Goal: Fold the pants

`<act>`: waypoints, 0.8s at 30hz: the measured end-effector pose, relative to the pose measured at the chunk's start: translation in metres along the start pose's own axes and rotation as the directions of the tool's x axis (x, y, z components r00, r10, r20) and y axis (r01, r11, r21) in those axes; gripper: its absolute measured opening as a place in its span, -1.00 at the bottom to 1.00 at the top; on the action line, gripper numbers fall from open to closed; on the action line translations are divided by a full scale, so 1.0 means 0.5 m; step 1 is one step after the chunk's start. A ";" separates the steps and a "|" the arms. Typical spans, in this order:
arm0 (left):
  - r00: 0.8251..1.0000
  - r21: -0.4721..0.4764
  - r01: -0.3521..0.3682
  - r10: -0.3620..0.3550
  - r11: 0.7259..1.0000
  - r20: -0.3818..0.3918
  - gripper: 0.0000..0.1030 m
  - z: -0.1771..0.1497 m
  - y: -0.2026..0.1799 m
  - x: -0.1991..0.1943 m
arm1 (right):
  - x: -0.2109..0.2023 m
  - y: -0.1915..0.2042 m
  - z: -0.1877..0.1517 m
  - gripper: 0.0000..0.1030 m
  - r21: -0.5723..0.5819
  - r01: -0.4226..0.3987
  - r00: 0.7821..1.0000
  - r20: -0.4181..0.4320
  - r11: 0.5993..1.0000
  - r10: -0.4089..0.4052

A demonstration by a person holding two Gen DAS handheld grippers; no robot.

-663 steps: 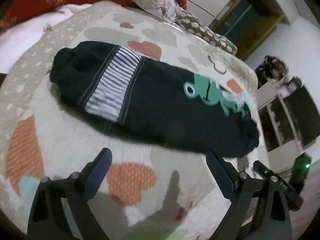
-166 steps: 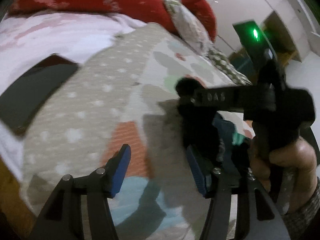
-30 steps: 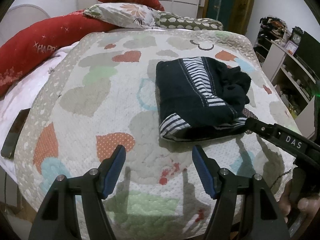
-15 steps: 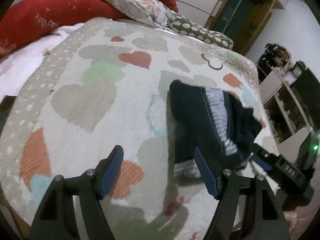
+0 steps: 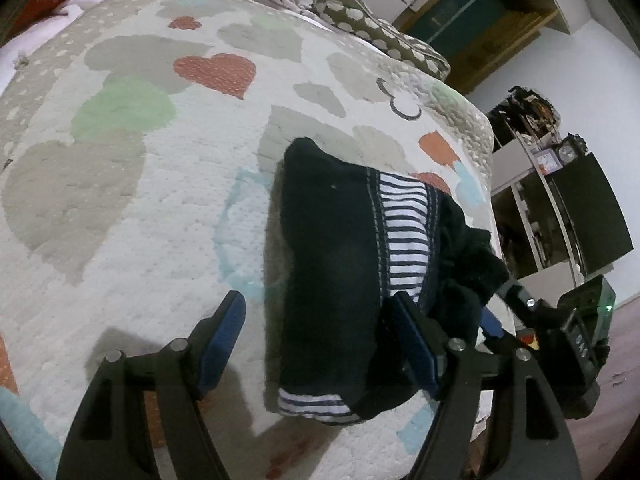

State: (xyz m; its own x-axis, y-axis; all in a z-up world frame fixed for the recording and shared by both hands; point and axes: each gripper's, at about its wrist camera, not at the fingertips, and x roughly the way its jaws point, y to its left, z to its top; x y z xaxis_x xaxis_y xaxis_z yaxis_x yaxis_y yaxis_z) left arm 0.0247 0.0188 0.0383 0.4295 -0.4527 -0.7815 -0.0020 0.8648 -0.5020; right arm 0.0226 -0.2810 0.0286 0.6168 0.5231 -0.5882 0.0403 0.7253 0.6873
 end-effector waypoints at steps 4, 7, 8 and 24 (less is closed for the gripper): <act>1.000 0.028 -0.026 0.027 0.999 -0.016 0.44 0.002 -0.013 0.021 | -0.026 -0.005 0.006 0.54 0.013 0.000 0.999 0.049 1.000 -0.001; 0.990 0.106 -0.144 0.143 0.984 0.017 0.44 0.003 -0.030 0.031 | -0.036 -0.001 0.011 0.54 0.001 0.022 0.997 0.069 1.000 -0.022; 0.985 0.120 -0.175 0.173 0.977 0.024 0.44 0.002 -0.031 0.034 | -0.041 0.002 0.012 0.54 -0.001 0.024 0.997 0.079 1.000 -0.024; 0.986 0.092 -0.163 0.160 0.982 0.039 0.50 -0.005 -0.009 0.046 | 0.057 0.069 0.019 0.48 0.025 -0.207 0.976 -0.063 0.978 0.208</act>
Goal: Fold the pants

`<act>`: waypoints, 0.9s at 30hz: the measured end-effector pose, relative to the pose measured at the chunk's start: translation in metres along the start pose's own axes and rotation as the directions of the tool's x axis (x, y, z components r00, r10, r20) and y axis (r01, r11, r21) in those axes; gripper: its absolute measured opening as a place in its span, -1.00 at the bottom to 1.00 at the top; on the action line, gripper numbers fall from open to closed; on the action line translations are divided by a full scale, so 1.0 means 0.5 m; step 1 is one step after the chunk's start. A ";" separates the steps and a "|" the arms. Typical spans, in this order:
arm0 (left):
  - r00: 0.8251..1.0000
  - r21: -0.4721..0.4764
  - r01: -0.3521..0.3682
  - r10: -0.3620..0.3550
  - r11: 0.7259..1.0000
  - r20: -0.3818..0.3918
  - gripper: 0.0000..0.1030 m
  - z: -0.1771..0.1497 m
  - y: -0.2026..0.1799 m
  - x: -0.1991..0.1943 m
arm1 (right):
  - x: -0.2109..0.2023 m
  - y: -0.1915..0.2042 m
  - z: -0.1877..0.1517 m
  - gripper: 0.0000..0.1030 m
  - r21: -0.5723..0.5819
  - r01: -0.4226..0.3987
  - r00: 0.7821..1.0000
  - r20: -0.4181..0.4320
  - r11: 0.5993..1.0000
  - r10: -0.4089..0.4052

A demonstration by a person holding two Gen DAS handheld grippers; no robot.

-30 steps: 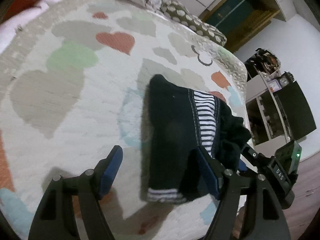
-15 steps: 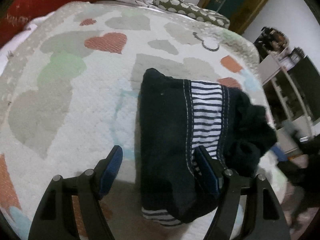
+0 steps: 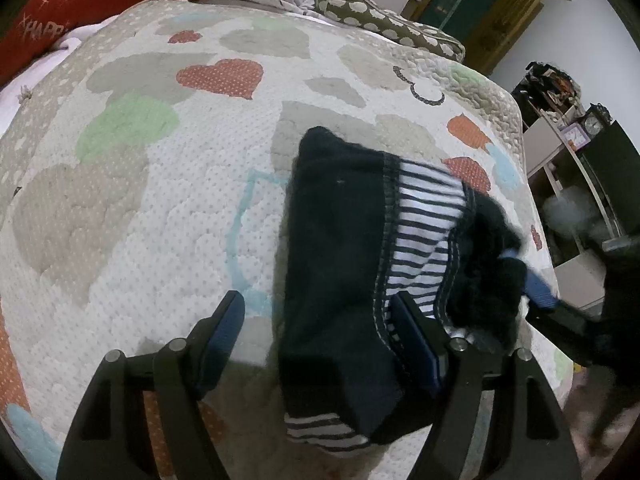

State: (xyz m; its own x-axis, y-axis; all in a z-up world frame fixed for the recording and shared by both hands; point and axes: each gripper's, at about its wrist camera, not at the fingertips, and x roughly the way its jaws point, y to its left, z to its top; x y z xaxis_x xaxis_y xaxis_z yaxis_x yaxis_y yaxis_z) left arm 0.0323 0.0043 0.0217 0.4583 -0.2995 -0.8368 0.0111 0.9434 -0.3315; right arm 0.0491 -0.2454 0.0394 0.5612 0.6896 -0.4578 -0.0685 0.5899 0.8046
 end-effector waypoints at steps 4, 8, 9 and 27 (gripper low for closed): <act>1.000 0.009 -0.004 0.004 1.000 -0.004 0.50 0.002 0.001 0.000 | -0.003 -0.055 -0.015 0.46 -0.020 0.292 0.956 0.026 0.956 -0.292; 0.999 -0.028 0.051 -0.051 0.998 0.009 0.48 0.015 0.012 -0.060 | -0.034 -0.069 -0.001 0.44 0.018 0.273 0.961 0.035 0.962 -0.273; 0.997 -0.027 0.066 -0.065 0.997 0.032 0.48 0.020 0.008 -0.077 | -0.052 -0.051 0.011 0.44 -0.009 0.277 0.958 0.072 0.961 -0.276; 0.987 -0.143 0.132 -0.144 0.981 -0.078 0.48 0.130 -0.007 0.064 | 0.072 -0.056 0.066 -0.04 0.064 0.091 0.993 -0.083 0.994 -0.086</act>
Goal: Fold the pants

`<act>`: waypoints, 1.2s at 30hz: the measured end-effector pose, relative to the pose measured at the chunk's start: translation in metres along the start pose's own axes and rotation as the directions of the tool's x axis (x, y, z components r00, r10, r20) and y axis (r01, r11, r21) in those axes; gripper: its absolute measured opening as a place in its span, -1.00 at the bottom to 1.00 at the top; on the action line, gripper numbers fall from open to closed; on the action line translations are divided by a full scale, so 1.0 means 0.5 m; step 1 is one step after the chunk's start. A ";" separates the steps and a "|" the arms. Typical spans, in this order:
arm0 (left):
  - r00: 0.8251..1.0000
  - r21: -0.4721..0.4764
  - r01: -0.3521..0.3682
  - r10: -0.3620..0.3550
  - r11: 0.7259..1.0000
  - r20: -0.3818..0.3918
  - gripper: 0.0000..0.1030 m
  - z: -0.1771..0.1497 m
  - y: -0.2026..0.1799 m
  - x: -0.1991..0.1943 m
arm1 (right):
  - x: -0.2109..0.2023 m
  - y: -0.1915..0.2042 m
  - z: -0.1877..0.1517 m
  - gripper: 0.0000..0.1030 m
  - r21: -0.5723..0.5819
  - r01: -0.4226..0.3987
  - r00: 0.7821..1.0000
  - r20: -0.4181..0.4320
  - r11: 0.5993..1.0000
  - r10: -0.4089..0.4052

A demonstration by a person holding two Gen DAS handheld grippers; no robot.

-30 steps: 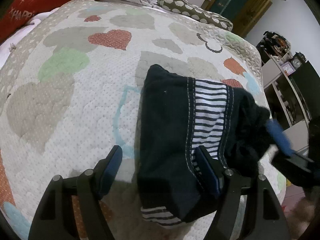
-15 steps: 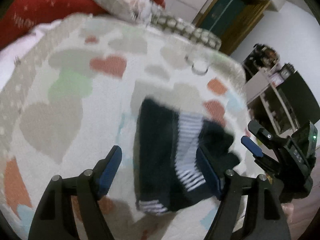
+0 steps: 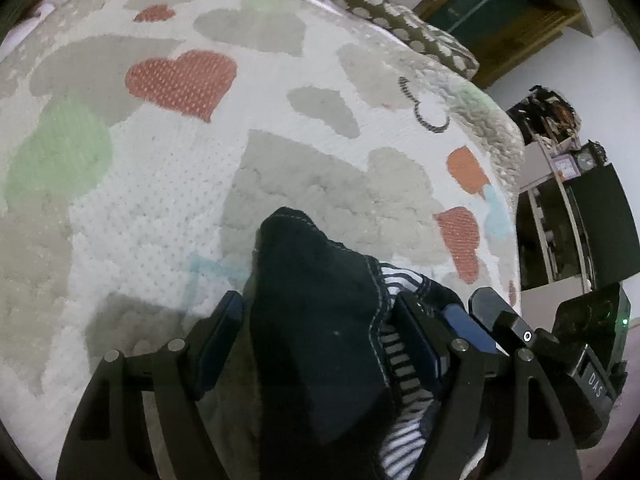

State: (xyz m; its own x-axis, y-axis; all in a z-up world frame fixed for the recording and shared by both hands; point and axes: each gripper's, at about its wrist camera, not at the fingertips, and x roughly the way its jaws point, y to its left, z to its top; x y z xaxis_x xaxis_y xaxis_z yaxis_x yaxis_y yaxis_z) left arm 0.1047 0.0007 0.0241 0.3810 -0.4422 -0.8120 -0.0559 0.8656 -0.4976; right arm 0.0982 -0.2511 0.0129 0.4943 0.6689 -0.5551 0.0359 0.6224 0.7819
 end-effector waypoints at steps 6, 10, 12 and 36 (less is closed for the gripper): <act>0.996 0.031 -0.002 -0.001 1.000 0.088 0.48 -0.034 -0.007 -0.097 | -0.074 0.046 -0.029 -0.03 -0.067 -0.067 0.996 0.048 0.996 0.070; 0.993 0.064 -0.018 0.010 0.998 0.121 0.48 -0.089 -0.006 -0.129 | -0.101 0.048 -0.076 -0.04 -0.074 -0.113 0.993 0.027 0.991 0.115; 0.994 0.079 -0.049 0.040 0.996 0.104 0.48 -0.117 0.000 -0.114 | -0.097 0.032 -0.100 -0.04 -0.061 -0.091 0.996 0.017 0.994 0.092; 0.984 0.103 -0.085 0.067 0.991 0.162 0.48 -0.180 0.005 -0.154 | -0.157 0.005 -0.136 0.17 -0.111 0.044 0.997 0.072 0.993 -0.036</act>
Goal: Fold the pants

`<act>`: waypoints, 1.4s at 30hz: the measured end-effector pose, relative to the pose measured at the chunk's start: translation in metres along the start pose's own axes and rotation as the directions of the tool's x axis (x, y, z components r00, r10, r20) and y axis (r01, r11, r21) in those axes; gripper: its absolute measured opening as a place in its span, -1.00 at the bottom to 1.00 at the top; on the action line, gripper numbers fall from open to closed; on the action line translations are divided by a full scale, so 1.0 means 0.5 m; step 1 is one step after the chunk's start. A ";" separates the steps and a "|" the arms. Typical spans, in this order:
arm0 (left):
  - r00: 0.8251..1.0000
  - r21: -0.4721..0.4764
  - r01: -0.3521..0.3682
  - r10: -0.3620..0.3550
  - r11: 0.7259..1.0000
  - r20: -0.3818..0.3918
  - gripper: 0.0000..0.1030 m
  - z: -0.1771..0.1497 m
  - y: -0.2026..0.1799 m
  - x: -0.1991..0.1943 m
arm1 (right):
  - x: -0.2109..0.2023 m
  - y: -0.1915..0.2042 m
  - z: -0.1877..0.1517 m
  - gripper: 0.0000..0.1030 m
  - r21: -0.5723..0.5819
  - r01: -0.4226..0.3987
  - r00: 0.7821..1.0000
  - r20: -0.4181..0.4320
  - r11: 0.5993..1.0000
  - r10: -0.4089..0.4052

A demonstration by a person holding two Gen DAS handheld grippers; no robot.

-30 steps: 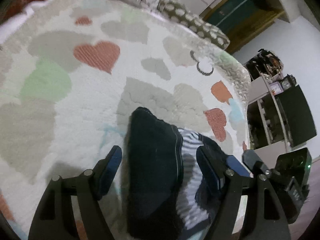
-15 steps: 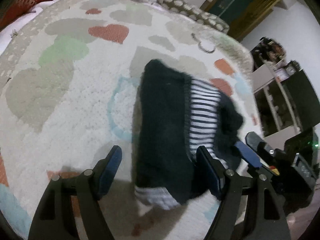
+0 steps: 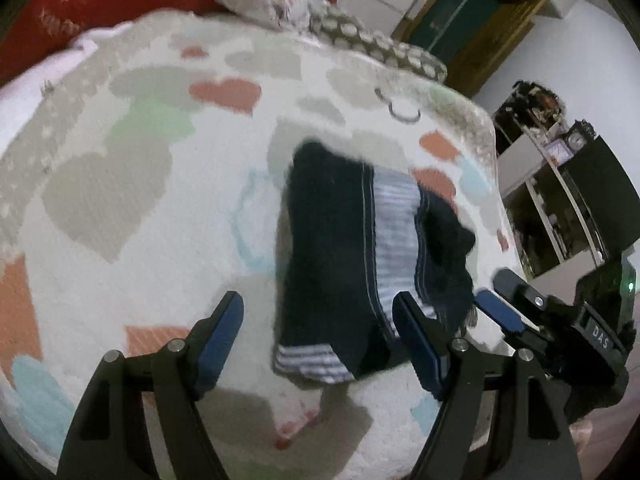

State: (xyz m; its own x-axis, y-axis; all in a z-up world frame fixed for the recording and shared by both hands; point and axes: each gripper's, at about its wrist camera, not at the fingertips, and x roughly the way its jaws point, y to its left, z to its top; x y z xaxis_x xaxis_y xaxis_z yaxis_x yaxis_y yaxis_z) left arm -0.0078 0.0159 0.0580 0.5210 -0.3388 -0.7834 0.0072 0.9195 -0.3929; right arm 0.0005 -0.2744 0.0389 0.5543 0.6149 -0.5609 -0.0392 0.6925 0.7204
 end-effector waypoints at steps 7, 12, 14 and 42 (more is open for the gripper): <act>0.998 -0.098 0.036 -0.042 0.994 -0.053 0.48 0.028 0.057 0.044 | 0.010 -0.051 0.017 0.29 0.051 0.038 0.999 -0.001 0.998 -0.038; 0.990 -0.109 0.095 -0.105 0.990 -0.090 0.49 0.035 0.059 0.087 | 0.056 -0.075 0.023 0.35 0.098 -0.006 0.999 -0.032 0.995 0.009; 0.989 -0.092 0.115 -0.123 0.989 -0.088 0.59 0.043 0.054 0.100 | 0.067 -0.078 0.027 0.35 0.098 -0.010 0.999 -0.034 0.995 0.014; 0.975 -0.004 0.208 -0.207 0.978 -0.079 -0.63 0.135 0.009 0.081 | 0.136 0.053 0.113 -0.23 -0.072 -0.042 0.997 -0.074 0.997 0.036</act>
State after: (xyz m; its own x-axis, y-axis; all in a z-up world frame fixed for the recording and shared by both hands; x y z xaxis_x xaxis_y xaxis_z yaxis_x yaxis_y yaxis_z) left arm 0.0713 0.0197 0.0570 0.4395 -0.5366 -0.7204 0.1118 0.8284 -0.5489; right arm 0.0841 -0.2354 0.0428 0.4893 0.6660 -0.5630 -0.1222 0.6916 0.7119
